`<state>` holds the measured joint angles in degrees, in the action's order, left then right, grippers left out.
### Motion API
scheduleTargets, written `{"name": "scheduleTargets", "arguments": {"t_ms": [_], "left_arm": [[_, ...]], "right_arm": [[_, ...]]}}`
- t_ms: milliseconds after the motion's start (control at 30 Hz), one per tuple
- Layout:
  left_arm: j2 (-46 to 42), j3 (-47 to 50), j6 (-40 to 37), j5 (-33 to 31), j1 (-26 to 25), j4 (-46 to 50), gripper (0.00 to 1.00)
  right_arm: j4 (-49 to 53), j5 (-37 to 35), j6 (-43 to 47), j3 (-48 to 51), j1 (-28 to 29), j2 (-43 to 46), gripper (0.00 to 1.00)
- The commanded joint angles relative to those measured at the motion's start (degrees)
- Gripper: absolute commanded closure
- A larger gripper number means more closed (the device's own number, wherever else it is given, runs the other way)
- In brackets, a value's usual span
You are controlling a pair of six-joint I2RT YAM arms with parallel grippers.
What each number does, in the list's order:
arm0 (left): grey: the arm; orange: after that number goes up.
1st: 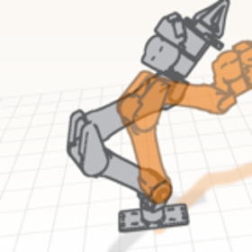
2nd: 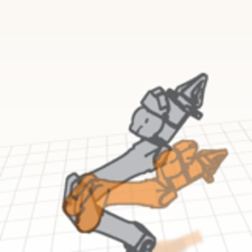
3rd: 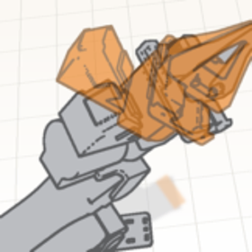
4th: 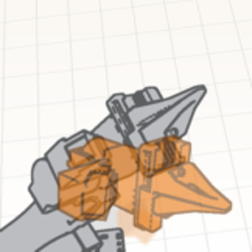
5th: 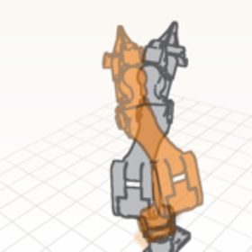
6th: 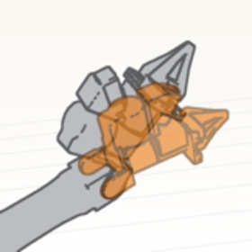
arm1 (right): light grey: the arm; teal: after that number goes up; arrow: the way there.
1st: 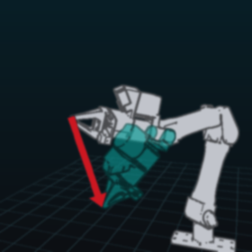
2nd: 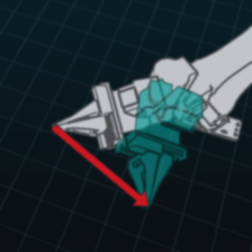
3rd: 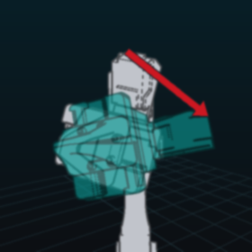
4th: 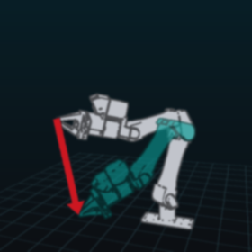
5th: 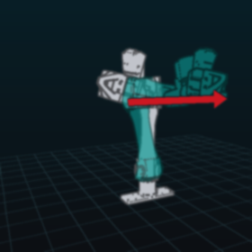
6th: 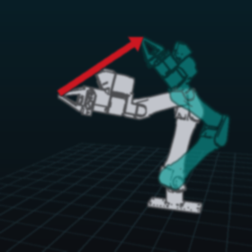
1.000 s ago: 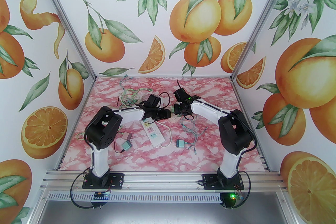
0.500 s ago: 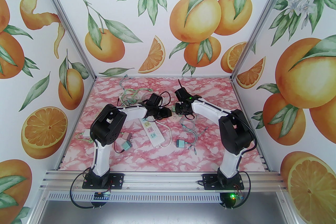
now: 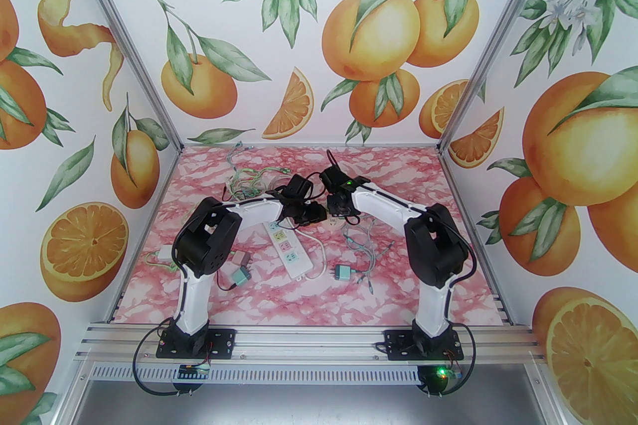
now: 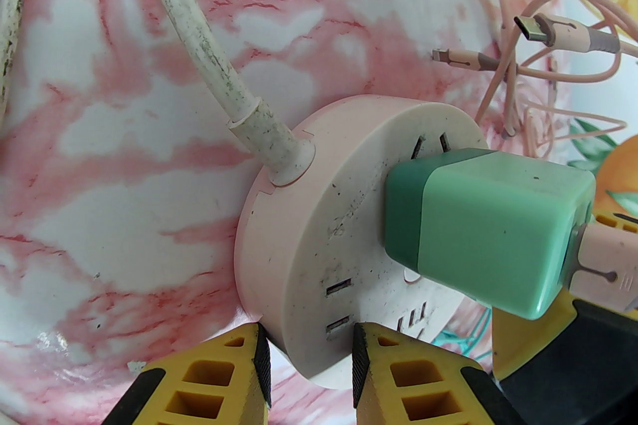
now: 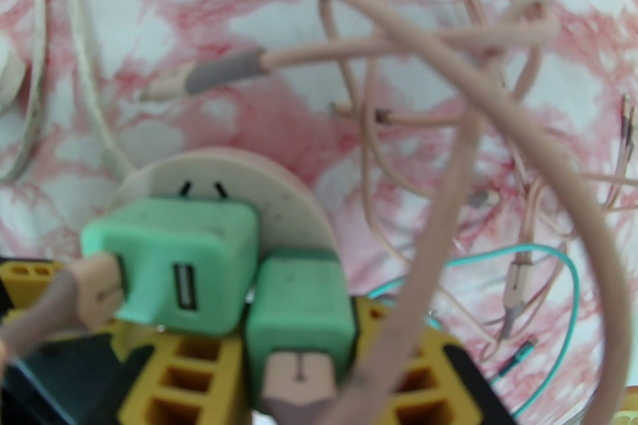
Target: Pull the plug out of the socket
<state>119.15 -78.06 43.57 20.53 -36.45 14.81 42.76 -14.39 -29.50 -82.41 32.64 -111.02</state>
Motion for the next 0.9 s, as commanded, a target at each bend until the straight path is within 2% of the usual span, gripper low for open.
{"name": "scheduleTargets", "arguments": {"t_ms": [0,500,600,867], "left_arm": [[4.3,-0.8,-0.7,-2.7,-2.7,4.0,0.69],[6.2,-2.0,0.7,-4.1,-2.5,10.0,0.72],[6.7,-2.7,0.5,-3.9,-2.5,10.7,0.72],[7.9,-5.2,-0.8,-3.9,-2.7,13.4,0.72]], "right_arm": [[-2.1,10.0,-1.2,1.6,3.0,-1.3,0.74],[-11.5,22.9,-5.1,10.1,-6.2,6.4,0.74],[-10.4,22.0,-4.5,9.1,-5.7,6.2,0.74],[-1.2,12.7,-0.2,2.4,0.7,1.3,0.74]]}}
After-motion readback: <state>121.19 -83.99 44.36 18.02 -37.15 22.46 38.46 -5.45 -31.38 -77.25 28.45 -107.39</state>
